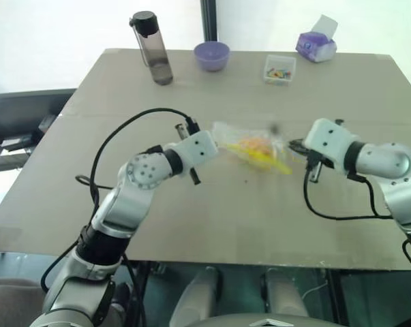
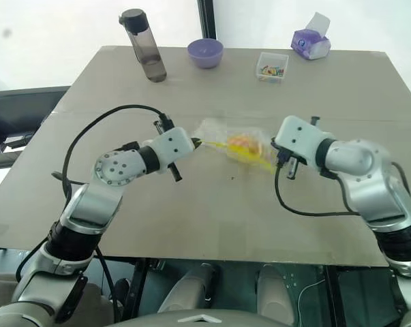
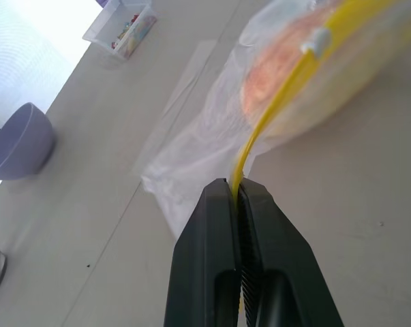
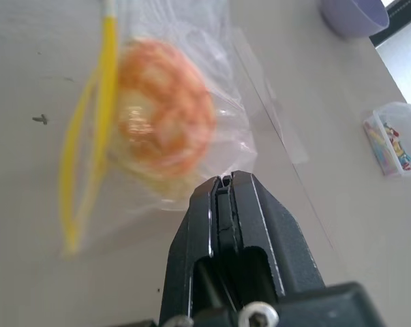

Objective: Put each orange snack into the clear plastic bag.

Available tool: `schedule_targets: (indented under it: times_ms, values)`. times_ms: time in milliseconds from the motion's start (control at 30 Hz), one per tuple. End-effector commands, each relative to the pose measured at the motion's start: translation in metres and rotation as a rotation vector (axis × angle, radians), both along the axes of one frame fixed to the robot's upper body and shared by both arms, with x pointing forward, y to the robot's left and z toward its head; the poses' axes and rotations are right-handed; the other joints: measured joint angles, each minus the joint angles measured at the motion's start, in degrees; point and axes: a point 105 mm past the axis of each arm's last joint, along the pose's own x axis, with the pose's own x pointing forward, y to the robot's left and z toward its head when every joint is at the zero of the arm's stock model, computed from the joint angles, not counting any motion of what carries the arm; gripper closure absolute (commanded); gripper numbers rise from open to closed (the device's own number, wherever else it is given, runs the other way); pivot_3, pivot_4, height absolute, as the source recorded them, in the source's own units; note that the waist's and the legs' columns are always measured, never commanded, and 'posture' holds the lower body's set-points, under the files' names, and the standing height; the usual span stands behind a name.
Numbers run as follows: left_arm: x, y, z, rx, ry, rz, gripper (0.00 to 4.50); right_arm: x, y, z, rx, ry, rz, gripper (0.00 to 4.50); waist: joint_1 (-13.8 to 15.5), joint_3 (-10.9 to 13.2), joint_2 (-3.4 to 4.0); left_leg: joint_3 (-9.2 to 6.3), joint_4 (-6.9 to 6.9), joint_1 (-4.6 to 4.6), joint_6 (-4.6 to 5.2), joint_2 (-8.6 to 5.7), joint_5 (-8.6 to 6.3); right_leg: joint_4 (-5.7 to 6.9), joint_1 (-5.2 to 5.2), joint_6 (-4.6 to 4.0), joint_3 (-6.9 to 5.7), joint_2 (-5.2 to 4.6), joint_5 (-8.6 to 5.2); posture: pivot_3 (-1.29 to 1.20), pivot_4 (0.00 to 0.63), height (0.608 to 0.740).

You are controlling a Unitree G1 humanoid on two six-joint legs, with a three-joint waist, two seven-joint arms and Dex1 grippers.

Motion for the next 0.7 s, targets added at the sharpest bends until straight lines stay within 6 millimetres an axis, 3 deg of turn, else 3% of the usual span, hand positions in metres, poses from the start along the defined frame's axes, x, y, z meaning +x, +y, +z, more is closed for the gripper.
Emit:
schedule_targets:
  times_ms: [33, 200, 500, 700]
  values:
    - [-0.001, -0.002, 0.011, -0.010, -0.050, -0.017, 4.50, -0.002, -0.014, 0.015, -0.010, -0.062, -0.043, 4.42, 0.0, 0.0, 0.00, 0.00, 0.00, 0.00, 0.00, 0.00, 0.00, 0.00, 0.00, 0.00, 0.00, 0.00, 0.00, 0.00, 0.150, 0.739]
    - [-0.002, -0.008, 0.011, -0.037, -0.045, -0.030, 4.50, -0.004, -0.010, 0.016, 0.023, -0.055, -0.037, 4.42, 0.0, 0.0, 0.00, 0.02, 0.00, 0.01, 0.00, 0.01, 0.00, 0.01, 0.00, 0.00, 0.01, 0.00, 0.00, 0.00, 0.150, 0.739]
    - [-0.011, -0.021, 0.005, -0.106, 0.006, -0.071, 4.50, -0.022, 0.051, 0.009, 0.199, 0.017, 0.121, 4.42, -0.1, 0.0, 0.00, -0.01, 0.06, 0.00, 0.00, 0.01, 0.00, 0.08, -0.01, 0.00, 0.03, 0.01, 0.00, 0.00, 0.150, 0.739]
    - [-0.017, -0.023, 0.006, -0.152, 0.026, -0.070, 4.50, -0.024, 0.068, 0.005, 0.244, 0.029, 0.144, 4.42, 0.0, 0.0, -0.01, -0.01, 0.13, 0.00, 0.00, 0.00, 0.00, 0.14, 0.00, 0.00, 0.03, 0.01, 0.00, 0.00, 0.150, 0.739]
